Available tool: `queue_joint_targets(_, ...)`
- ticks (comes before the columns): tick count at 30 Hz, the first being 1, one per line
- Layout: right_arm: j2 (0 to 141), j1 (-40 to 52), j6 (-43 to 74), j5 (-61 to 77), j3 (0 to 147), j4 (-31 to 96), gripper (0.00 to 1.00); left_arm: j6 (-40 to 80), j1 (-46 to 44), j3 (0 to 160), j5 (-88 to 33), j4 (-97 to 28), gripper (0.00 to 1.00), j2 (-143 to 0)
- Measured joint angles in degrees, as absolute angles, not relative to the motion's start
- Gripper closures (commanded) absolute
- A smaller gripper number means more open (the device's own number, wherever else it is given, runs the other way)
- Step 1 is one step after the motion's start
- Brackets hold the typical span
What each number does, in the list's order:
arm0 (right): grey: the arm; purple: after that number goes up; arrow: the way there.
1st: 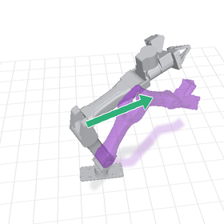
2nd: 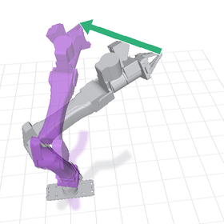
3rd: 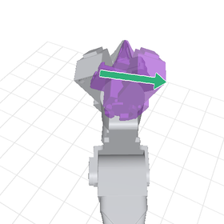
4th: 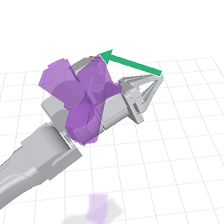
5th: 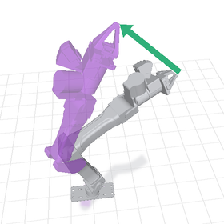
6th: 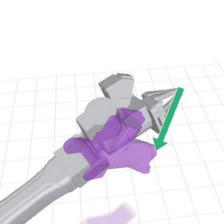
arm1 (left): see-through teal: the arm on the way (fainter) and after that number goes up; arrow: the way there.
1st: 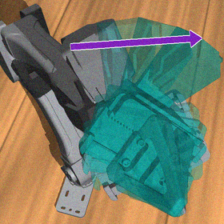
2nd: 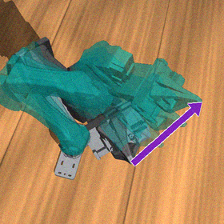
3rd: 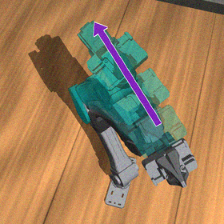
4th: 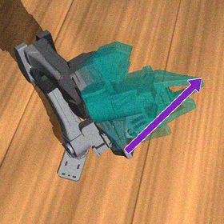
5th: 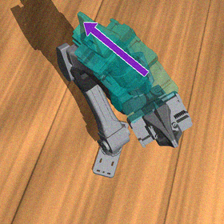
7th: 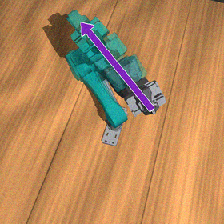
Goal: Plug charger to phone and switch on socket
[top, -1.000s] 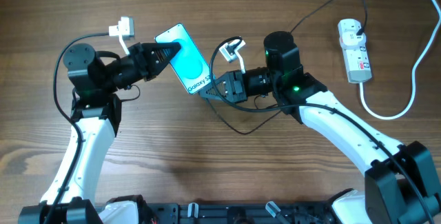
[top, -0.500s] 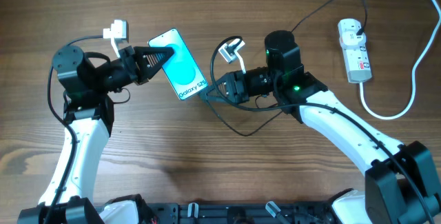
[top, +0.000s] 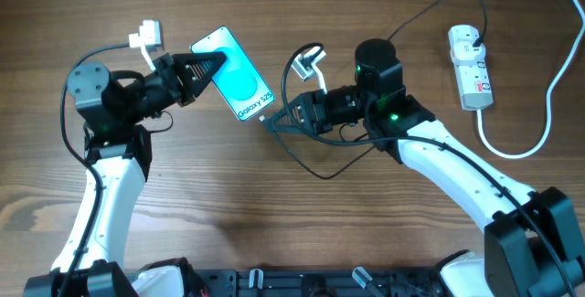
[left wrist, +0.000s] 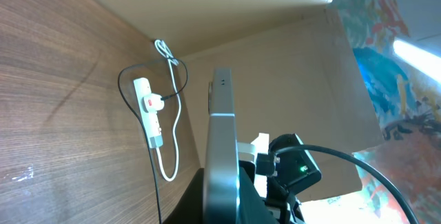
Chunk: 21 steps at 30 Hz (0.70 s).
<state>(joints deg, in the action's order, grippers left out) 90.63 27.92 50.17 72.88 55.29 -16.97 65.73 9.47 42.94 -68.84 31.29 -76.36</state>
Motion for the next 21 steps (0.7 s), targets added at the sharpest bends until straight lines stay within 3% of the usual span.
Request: queue_joint_targets(21,90.6,27.9,53.2,69.8,55.2,-17.8,0.96,65.9,9.5,42.9,-68.9,31.3,0.96,-76.4)
